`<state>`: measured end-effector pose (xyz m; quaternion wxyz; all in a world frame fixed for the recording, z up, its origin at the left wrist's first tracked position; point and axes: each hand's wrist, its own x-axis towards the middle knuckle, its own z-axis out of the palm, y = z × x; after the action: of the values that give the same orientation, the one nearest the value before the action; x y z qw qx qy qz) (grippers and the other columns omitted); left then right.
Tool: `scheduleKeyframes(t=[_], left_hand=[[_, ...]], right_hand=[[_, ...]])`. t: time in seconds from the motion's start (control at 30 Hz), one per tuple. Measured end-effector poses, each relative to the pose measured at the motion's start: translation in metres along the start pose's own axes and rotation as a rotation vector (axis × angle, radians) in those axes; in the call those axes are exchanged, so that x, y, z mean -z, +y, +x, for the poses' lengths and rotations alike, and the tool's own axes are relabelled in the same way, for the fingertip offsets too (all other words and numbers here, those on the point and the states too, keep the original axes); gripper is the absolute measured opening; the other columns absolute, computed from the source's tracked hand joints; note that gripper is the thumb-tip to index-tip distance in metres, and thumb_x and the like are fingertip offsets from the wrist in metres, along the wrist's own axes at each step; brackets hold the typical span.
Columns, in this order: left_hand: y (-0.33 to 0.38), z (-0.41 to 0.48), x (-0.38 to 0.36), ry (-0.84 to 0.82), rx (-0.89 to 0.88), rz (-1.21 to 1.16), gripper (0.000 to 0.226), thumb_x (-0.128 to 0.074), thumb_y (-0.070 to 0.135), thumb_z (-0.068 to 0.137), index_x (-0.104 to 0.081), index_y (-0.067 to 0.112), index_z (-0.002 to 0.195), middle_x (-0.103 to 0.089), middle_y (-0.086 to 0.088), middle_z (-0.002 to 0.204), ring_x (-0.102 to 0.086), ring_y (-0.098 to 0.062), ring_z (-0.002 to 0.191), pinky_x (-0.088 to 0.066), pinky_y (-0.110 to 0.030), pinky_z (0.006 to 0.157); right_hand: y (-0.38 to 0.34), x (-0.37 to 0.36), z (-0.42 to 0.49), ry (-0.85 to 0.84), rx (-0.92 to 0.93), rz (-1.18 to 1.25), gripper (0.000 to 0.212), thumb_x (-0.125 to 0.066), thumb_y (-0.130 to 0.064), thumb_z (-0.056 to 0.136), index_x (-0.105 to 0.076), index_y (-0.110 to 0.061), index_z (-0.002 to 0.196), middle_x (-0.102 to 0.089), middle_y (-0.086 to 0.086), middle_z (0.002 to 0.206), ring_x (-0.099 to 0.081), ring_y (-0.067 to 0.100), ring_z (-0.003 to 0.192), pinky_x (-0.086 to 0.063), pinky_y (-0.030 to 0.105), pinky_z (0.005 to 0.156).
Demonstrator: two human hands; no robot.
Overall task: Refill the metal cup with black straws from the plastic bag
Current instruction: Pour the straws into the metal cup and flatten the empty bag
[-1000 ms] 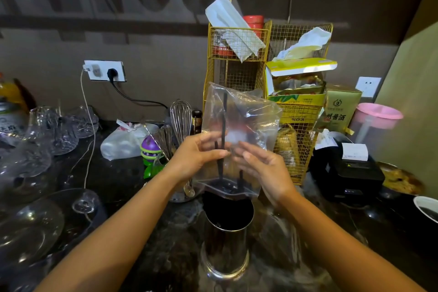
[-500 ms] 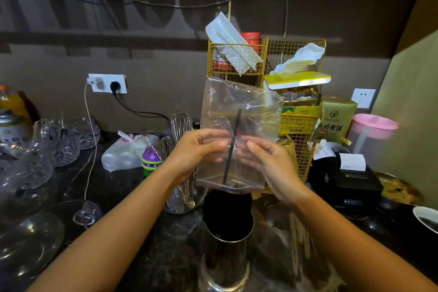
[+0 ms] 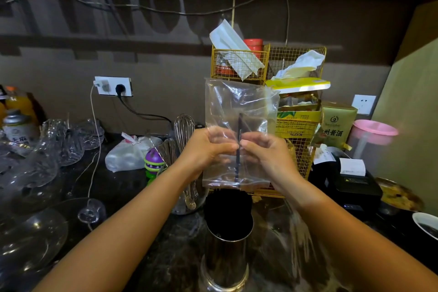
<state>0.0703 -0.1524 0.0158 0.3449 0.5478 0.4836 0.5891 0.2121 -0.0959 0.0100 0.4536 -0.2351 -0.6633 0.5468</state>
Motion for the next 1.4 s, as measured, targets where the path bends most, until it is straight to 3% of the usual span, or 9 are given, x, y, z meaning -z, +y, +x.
scheduleKeyframes(t=[0.2,0.3,0.5,0.73,0.93,1.03,1.13,1.27,1.4], left_hand=[[-0.001,-0.001,-0.006,0.020,-0.007,0.024,0.017,-0.065,-0.001,0.073,-0.063,0.015,0.071,-0.070,0.006,0.055,-0.066,-0.008,0.058,-0.056,-0.020,0.053],[-0.004,-0.004,-0.004,0.032,-0.012,0.084,0.019,-0.066,-0.001,0.072,-0.061,0.018,0.073,-0.068,0.002,0.067,-0.066,-0.006,0.058,-0.055,-0.017,0.056],[-0.010,-0.005,0.004,0.043,-0.017,0.233,0.019,-0.066,0.001,0.073,-0.063,0.019,0.080,-0.069,-0.006,0.081,-0.067,-0.021,0.078,-0.056,-0.032,0.077],[-0.010,-0.009,0.014,0.037,0.033,0.159,0.022,-0.064,0.000,0.073,-0.064,0.020,0.082,-0.071,0.005,0.074,-0.068,-0.005,0.067,-0.054,-0.015,0.058],[-0.006,-0.005,0.025,0.106,0.046,0.120,0.013,-0.062,0.003,0.076,-0.066,0.014,0.074,-0.071,0.002,0.065,-0.067,-0.008,0.061,-0.055,-0.018,0.055],[0.002,-0.002,0.031,0.144,0.023,0.107,0.018,-0.054,0.003,0.082,-0.064,0.014,0.072,-0.072,0.003,0.060,-0.067,-0.007,0.059,-0.055,-0.018,0.053],[0.015,0.000,0.038,0.184,-0.015,0.115,0.018,-0.048,0.005,0.087,-0.060,0.014,0.077,-0.071,0.007,0.056,-0.066,-0.004,0.057,-0.053,-0.016,0.050],[0.034,-0.005,0.053,0.314,-0.084,0.173,0.018,-0.044,0.009,0.090,-0.056,0.016,0.079,-0.060,-0.006,0.067,-0.062,-0.002,0.048,-0.054,-0.017,0.048],[0.042,-0.018,0.073,0.451,-0.132,0.325,0.020,-0.040,0.014,0.092,-0.051,0.022,0.077,-0.055,-0.007,0.067,-0.059,-0.002,0.045,-0.053,-0.019,0.045]], right_hand=[[-0.005,-0.001,-0.002,-0.003,0.024,-0.025,0.015,-0.061,-0.004,0.080,-0.066,-0.017,0.077,-0.067,0.000,0.072,-0.064,0.002,0.057,-0.052,0.012,0.053],[0.003,-0.002,-0.004,-0.002,0.024,-0.015,0.015,-0.061,-0.001,0.078,-0.065,-0.015,0.079,-0.066,0.001,0.075,-0.065,0.000,0.058,-0.052,0.011,0.055],[0.020,-0.008,-0.003,-0.009,0.003,-0.013,0.020,-0.061,0.001,0.078,-0.065,-0.018,0.075,-0.066,0.000,0.074,-0.064,-0.002,0.059,-0.052,0.010,0.057],[0.026,-0.006,0.001,0.031,-0.035,0.037,0.020,-0.059,-0.005,0.081,-0.063,-0.022,0.071,-0.067,0.001,0.077,-0.065,0.012,0.070,-0.055,0.016,0.065],[0.017,-0.004,0.012,0.073,-0.030,0.020,0.018,-0.060,-0.009,0.081,-0.061,-0.022,0.069,-0.066,-0.001,0.075,-0.064,0.013,0.072,-0.056,0.021,0.066],[0.008,-0.005,0.019,0.065,-0.010,0.020,0.015,-0.060,-0.011,0.082,-0.061,-0.022,0.072,-0.067,-0.002,0.077,-0.064,0.011,0.073,-0.054,0.016,0.061],[-0.005,-0.010,0.028,0.057,0.029,0.058,0.014,-0.059,-0.010,0.083,-0.061,-0.021,0.073,-0.066,-0.001,0.077,-0.064,0.009,0.067,-0.053,0.013,0.055],[-0.020,-0.025,0.037,0.051,0.057,0.030,0.014,-0.056,-0.013,0.085,-0.059,-0.021,0.075,-0.065,-0.002,0.074,-0.062,0.002,0.058,-0.050,0.012,0.051],[-0.030,-0.053,0.033,-0.002,0.084,0.000,0.015,-0.053,-0.016,0.088,-0.056,-0.021,0.075,-0.062,-0.001,0.070,-0.058,-0.001,0.050,-0.049,0.013,0.047]])
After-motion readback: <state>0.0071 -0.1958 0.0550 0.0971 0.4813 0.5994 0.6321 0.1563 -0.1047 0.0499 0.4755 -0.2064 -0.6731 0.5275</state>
